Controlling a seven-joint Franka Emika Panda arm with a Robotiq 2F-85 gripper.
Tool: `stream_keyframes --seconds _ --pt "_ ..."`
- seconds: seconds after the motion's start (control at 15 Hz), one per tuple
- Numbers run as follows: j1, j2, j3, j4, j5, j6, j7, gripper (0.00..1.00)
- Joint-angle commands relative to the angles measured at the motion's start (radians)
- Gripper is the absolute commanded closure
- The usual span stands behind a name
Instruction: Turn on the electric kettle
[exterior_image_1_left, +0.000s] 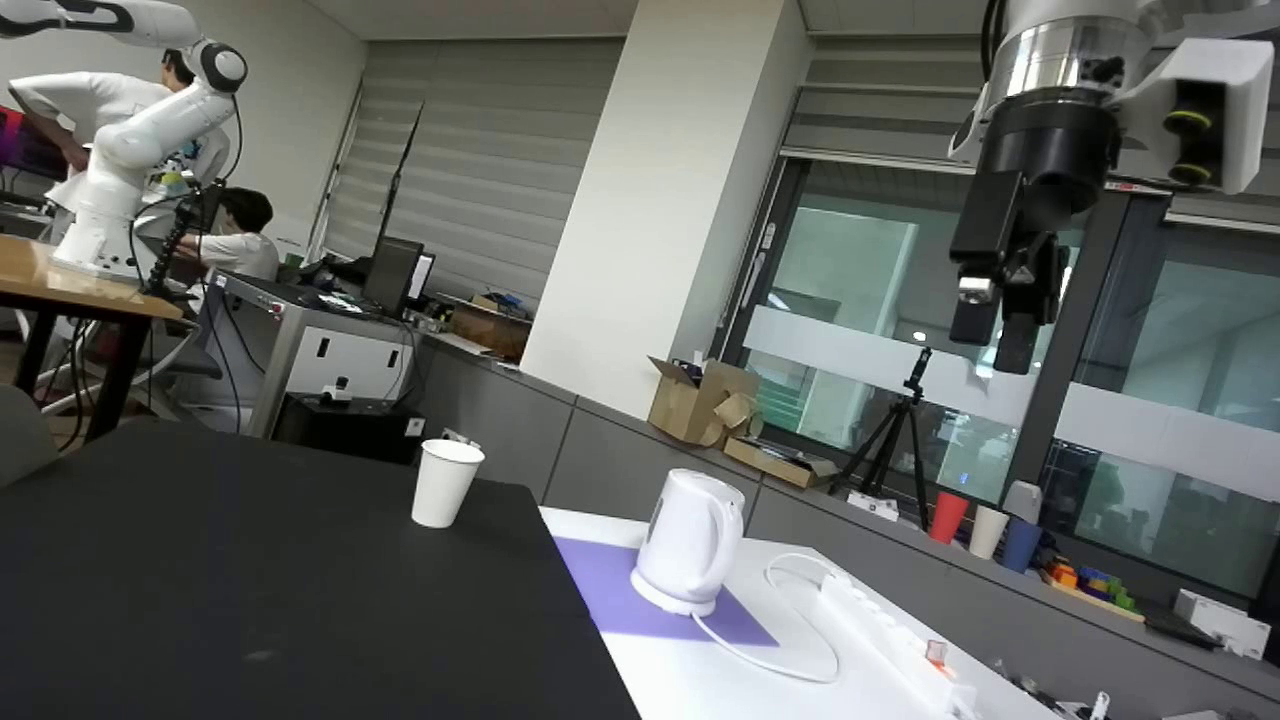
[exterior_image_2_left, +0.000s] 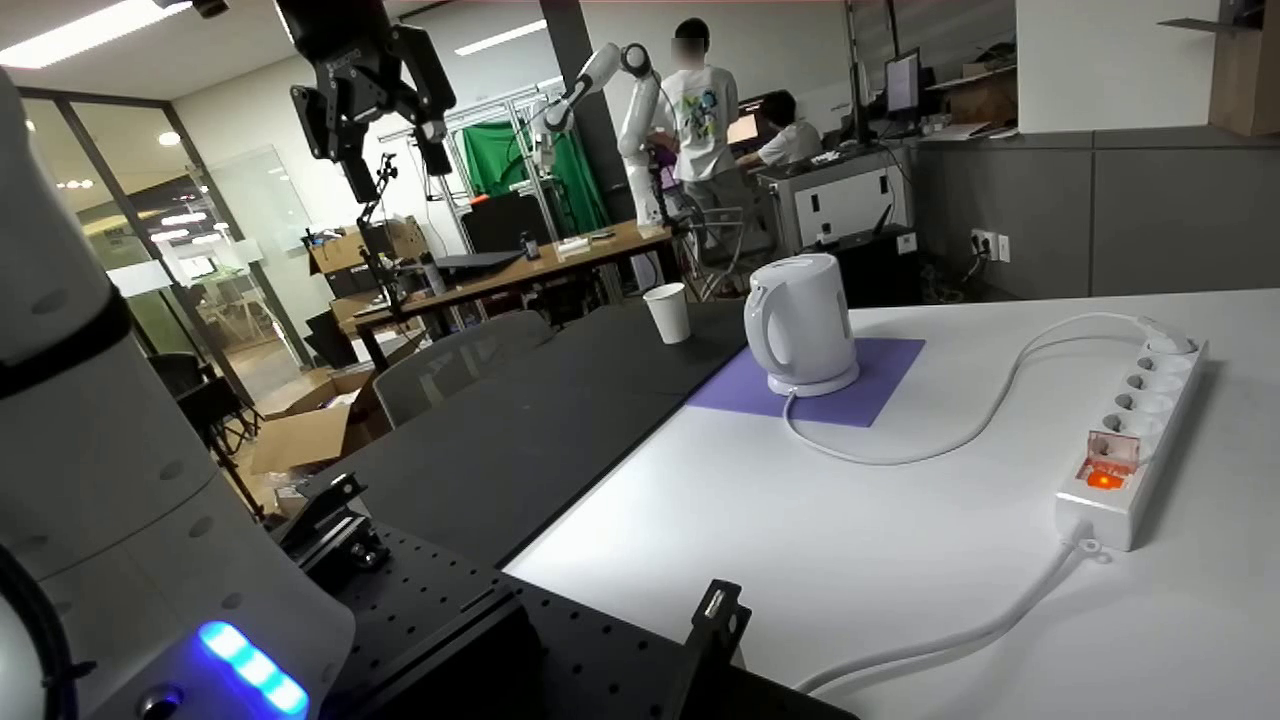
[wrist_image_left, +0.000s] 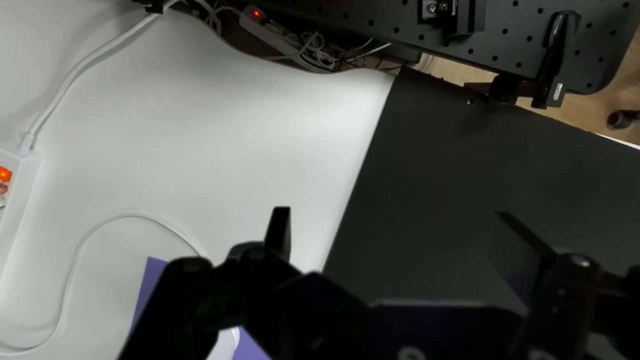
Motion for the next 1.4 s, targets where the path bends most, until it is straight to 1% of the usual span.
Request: stream_keyframes --seconds 0.0,0.07,0.13,0.27,0.4,0.53,0.6,0.73,0.8,0.87,1.0,1.33 --pt "-0.058 0.084 -0.034 0.016 -0.073 0.116 -0.016 0.25" --pt "-0.087 0.128 -0.05 0.025 -0.107 0.179 -0.021 0.27" --pt "-0.11 0.168 -0.064 0.034 -0.135 0.24 -0.026 0.33" --pt "-0.16 0.27 -0.093 0.057 -0.188 0.376 -0.033 0.49" --pt "-0.199 0.381 -0.113 0.091 -0.221 0.509 -0.036 0.62" --pt "-0.226 0.492 -0.118 0.136 -0.233 0.616 -0.026 0.76" --pt "-0.234 0.545 -0.117 0.163 -0.236 0.65 -0.023 0.84" --pt "-0.216 0.635 -0.118 0.229 -0.208 0.606 -0.051 0.96" --pt "-0.225 0.53 -0.121 0.137 -0.216 0.638 -0.05 0.99" --pt "-0.223 0.569 -0.121 0.157 -0.215 0.641 -0.05 0.85" --pt "-0.223 0.578 -0.121 0.156 -0.215 0.645 -0.05 0.99" --pt "-0.223 0.549 -0.121 0.147 -0.215 0.643 -0.051 0.99"
